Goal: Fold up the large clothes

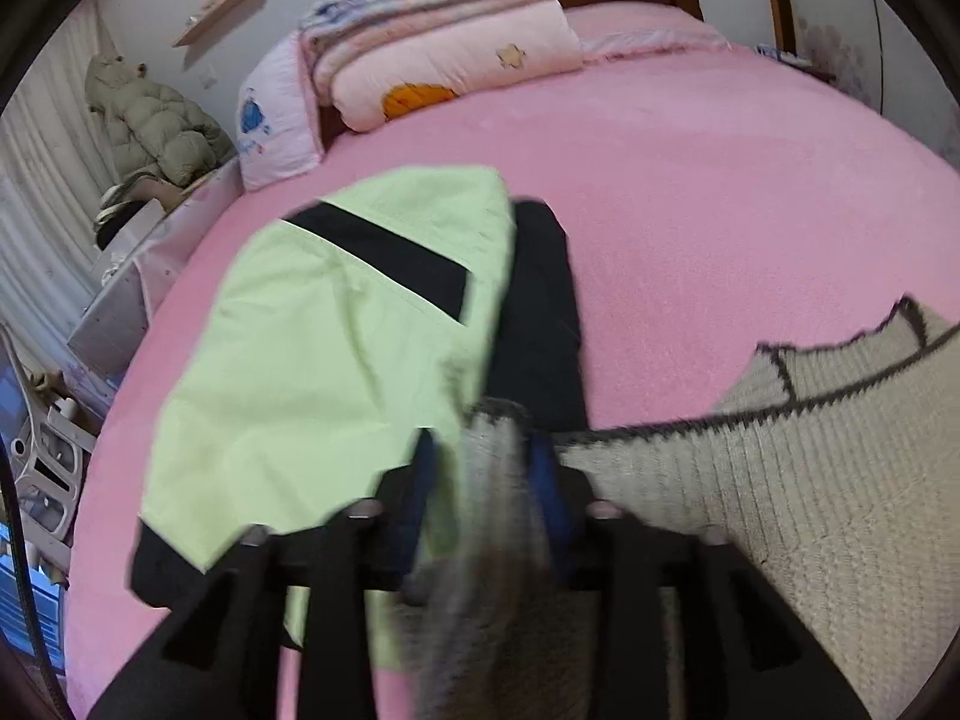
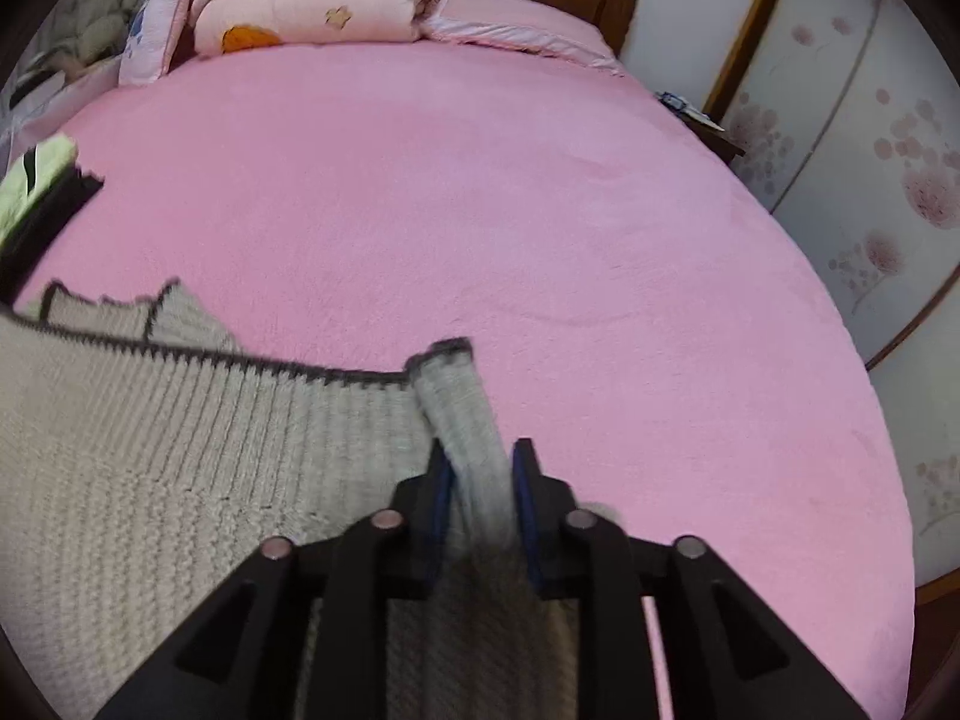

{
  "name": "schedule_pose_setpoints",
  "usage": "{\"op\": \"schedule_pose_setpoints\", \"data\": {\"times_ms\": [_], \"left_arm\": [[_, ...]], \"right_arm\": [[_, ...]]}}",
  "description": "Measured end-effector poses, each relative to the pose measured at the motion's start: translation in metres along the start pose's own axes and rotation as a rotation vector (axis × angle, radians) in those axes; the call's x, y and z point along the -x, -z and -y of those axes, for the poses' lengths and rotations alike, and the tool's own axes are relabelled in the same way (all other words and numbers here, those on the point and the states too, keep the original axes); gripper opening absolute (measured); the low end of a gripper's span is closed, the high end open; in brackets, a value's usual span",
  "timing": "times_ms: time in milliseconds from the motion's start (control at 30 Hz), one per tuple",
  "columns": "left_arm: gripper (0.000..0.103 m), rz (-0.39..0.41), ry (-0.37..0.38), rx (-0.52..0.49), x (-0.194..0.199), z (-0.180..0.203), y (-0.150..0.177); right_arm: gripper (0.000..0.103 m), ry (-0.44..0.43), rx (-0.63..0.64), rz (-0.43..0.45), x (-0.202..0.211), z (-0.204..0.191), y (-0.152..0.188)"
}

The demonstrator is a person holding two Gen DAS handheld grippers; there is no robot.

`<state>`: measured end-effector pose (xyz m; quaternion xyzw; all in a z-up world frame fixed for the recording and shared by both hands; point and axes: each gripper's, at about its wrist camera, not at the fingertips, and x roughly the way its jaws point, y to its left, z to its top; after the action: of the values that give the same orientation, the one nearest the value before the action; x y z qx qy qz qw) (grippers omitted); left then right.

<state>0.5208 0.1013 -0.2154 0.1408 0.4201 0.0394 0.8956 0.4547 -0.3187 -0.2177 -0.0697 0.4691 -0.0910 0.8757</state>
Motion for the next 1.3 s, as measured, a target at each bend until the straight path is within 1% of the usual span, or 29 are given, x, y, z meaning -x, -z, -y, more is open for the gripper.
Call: {"op": "schedule_pose_setpoints", "data": {"times_ms": [33,100,133,167,200,300,367,433,600,667,700,833,900,967,1033,1100,1200,1300], "left_arm": [[0.057,0.023,-0.012,0.017,0.009,-0.009,-0.001],[0.061,0.058,-0.039,0.060,0.026,-0.030,-0.003],[0.061,0.065,-0.051,0.087,0.035,-0.041,-0.002],[0.061,0.059,-0.084,0.121,0.041,-0.054,-0.002],[0.061,0.049,-0.101,0.146,0.046,-0.062,-0.001],[0.061,0.002,-0.089,0.213,0.060,-0.086,0.009],[0.061,-0.023,-0.055,0.235,0.071,-0.094,0.022],[0.061,-0.043,0.001,0.248,0.088,-0.093,0.040],[0.062,-0.120,0.156,0.280,0.132,-0.075,0.077],[0.066,-0.132,0.210,0.290,0.156,-0.061,0.088],[0.071,-0.133,0.228,0.298,0.168,-0.056,0.093],[0.086,-0.073,0.298,0.333,0.224,-0.035,0.107],[0.090,-0.036,0.335,0.359,0.248,-0.029,0.112],[0.095,-0.002,0.352,0.376,0.269,-0.023,0.115],[0.101,0.029,0.340,0.397,0.288,-0.017,0.122],[0.102,0.051,0.334,0.412,0.300,-0.011,0.130],[0.102,0.053,0.327,0.417,0.304,-0.004,0.142],[0.102,0.028,0.368,0.467,0.293,-0.001,0.166]], "right_arm": [[0.029,0.004,-0.017,0.011,0.009,0.007,0.000],[0.029,0.015,-0.044,0.030,0.027,0.020,-0.001],[0.029,0.021,-0.050,0.043,0.038,0.023,-0.001],[0.029,0.021,-0.055,0.058,0.048,0.024,0.002],[0.029,0.013,-0.060,0.075,0.059,0.026,0.004],[0.029,-0.030,-0.072,0.101,0.090,0.022,0.013],[0.029,-0.077,-0.084,0.104,0.106,0.015,0.020],[0.029,-0.141,-0.094,0.113,0.127,0.004,0.032],[0.029,-0.237,-0.093,0.109,0.166,-0.026,0.058],[0.029,-0.266,-0.091,0.112,0.184,-0.041,0.070],[0.029,-0.277,-0.090,0.116,0.193,-0.045,0.076],[0.029,-0.291,-0.098,0.132,0.228,-0.062,0.094],[0.029,-0.287,-0.112,0.153,0.244,-0.067,0.102],[0.029,-0.285,-0.120,0.170,0.258,-0.071,0.109],[0.033,-0.284,-0.129,0.180,0.269,-0.074,0.116],[0.042,-0.276,-0.133,0.200,0.277,-0.077,0.124],[0.042,-0.265,-0.122,0.238,0.282,-0.085,0.135],[0.042,-0.259,-0.119,0.262,0.279,-0.095,0.148]]}}
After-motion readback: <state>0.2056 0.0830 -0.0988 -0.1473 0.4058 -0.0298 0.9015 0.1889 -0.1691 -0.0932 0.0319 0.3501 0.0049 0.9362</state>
